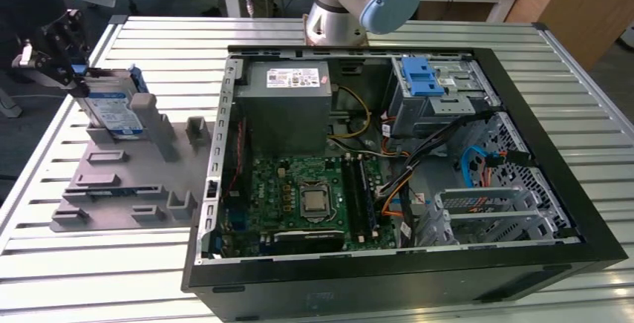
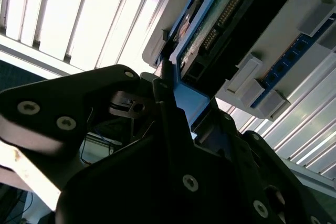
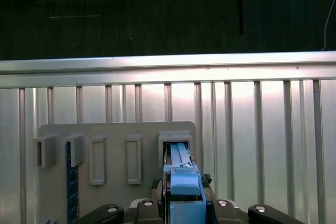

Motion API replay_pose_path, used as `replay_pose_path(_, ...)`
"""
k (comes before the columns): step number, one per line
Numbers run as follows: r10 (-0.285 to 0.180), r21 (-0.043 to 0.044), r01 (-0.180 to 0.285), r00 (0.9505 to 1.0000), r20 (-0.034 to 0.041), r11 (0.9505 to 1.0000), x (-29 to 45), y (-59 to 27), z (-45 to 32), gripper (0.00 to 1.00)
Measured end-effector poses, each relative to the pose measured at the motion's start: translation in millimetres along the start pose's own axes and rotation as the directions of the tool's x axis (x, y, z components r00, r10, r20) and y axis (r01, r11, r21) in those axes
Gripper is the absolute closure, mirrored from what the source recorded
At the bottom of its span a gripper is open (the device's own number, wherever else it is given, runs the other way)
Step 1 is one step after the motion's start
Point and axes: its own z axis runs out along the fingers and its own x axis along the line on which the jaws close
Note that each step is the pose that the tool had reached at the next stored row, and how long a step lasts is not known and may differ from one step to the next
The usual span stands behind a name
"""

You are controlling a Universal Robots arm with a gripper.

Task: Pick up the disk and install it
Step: 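Pick up the disk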

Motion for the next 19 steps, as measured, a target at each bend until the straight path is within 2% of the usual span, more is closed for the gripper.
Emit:
replay_pose_path(7, 0.0, 0.0, 0.0, 1.0, -0.0003, 1.0, 0.0, 0.0, -0.1, 0.63)
replay_pose_path(19, 0.0, 0.0001, 0.0, 1.0, -0.0003, 1.0, 0.0, 0.1, -9.9, 0.63)
